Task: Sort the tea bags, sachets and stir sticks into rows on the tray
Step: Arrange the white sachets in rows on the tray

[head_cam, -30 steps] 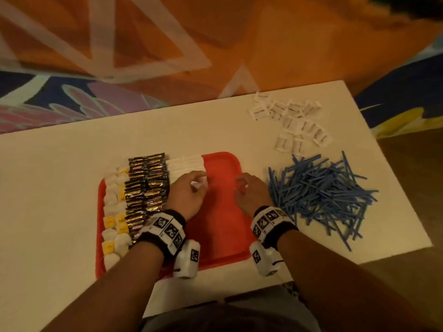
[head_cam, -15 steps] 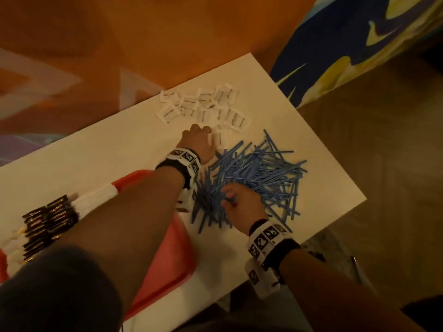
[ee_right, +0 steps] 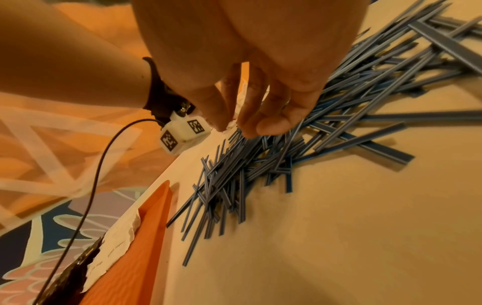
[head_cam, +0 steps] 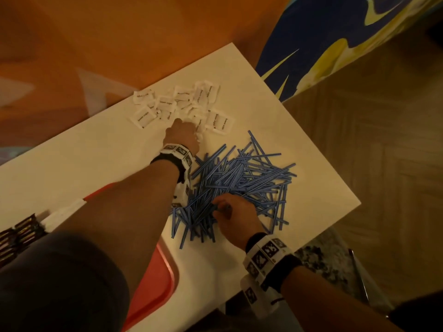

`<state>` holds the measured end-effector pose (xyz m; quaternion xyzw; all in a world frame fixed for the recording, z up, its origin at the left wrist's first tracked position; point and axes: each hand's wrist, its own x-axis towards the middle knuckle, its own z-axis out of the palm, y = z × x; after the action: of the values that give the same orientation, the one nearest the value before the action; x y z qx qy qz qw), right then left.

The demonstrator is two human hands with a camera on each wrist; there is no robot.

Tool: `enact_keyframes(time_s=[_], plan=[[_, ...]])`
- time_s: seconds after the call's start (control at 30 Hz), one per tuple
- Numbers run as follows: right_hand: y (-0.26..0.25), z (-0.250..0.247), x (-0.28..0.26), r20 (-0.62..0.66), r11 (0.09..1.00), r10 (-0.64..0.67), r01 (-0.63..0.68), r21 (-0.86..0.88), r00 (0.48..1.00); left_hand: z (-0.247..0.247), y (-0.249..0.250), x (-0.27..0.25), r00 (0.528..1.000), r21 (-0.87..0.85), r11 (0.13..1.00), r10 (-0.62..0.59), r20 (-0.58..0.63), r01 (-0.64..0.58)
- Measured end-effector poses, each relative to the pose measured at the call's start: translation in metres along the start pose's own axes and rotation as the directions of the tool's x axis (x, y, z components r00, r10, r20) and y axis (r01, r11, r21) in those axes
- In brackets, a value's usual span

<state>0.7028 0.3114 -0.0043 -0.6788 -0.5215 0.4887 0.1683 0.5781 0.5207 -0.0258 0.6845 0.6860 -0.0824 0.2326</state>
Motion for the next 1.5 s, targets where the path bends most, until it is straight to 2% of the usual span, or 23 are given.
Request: enact_keyframes(time_s=[0.2,0.33,0.43,0.5,0.57,0.63,0.73,0.9,1.03,1.1,1.17,1.27,1.4,1.5], plan=[[-0.001,-0.001,0.001,-0.005,0.998,0.002,-0.002,0.065,1.0,0.002,-0.014,-0.002,0.992,-0.101,0.993,0.046,-0.114,-0.058],[0.002,-0.005,0.003,-0.014,0.996,0.015,-0.014,0.093,1.0,-0.004,-0.026,-0.006,0.992,-0.249,0.968,-0.011,-0.124,-0.02],[-0.002,-0.007,0.007,-0.024,0.992,0.011,-0.008,0.13,1.0,-0.012,-0.034,-0.024,0.984,-0.412,0.911,-0.075,-0.16,0.002],[-0.012,-0.008,0.011,-0.03,0.991,-0.018,0.022,0.133,0.999,-0.018,-0.042,-0.04,0.986,-0.51,0.859,-0.116,-0.118,0.04],[-0.027,-0.01,0.017,-0.036,0.979,-0.039,0.045,0.2,0.999,-0.025,-0.05,-0.06,0.986,-0.691,0.718,-0.159,-0.051,0.08],[-0.048,-0.012,0.021,-0.039,0.968,-0.075,0.082,0.238,0.996,-0.034,-0.056,-0.081,0.98,-0.863,0.491,-0.199,0.019,0.116],[-0.084,-0.01,0.023,-0.037,0.952,-0.151,0.156,0.264,0.988,-0.045,-0.064,-0.119,0.971,-0.965,0.202,-0.202,0.127,0.169],[-0.134,0.017,0.006,0.052,0.923,-0.291,0.266,0.279,0.955,-0.059,-0.081,-0.184,0.956,-0.981,-0.101,-0.226,0.186,0.167],[-0.158,0.047,-0.019,0.066,0.9,-0.377,0.349,0.26,0.924,-0.058,-0.107,-0.225,0.951,-0.947,-0.299,-0.244,0.193,0.115],[-0.167,0.062,-0.029,0.08,0.896,-0.41,0.386,0.218,0.908,-0.056,-0.123,-0.243,0.951,-0.917,-0.393,-0.252,0.178,0.067],[-0.176,0.077,-0.039,0.084,0.888,-0.453,0.441,0.129,0.887,-0.056,-0.136,-0.263,0.96,-0.847,-0.53,-0.211,0.183,0.045],[-0.188,0.102,-0.058,0.097,0.862,-0.506,0.505,0.029,0.857,-0.058,-0.152,-0.288,0.974,-0.756,-0.655,-0.164,0.159,0.013],[-0.199,0.136,-0.082,0.102,0.813,-0.577,0.582,-0.027,0.81,-0.055,-0.185,-0.31,0.941,-0.719,-0.694,-0.231,0.247,0.018],[-0.204,0.161,-0.097,0.103,0.817,-0.574,0.577,0.001,0.812,-0.046,-0.216,-0.325,0.922,-0.711,-0.699,-0.224,0.315,0.073]])
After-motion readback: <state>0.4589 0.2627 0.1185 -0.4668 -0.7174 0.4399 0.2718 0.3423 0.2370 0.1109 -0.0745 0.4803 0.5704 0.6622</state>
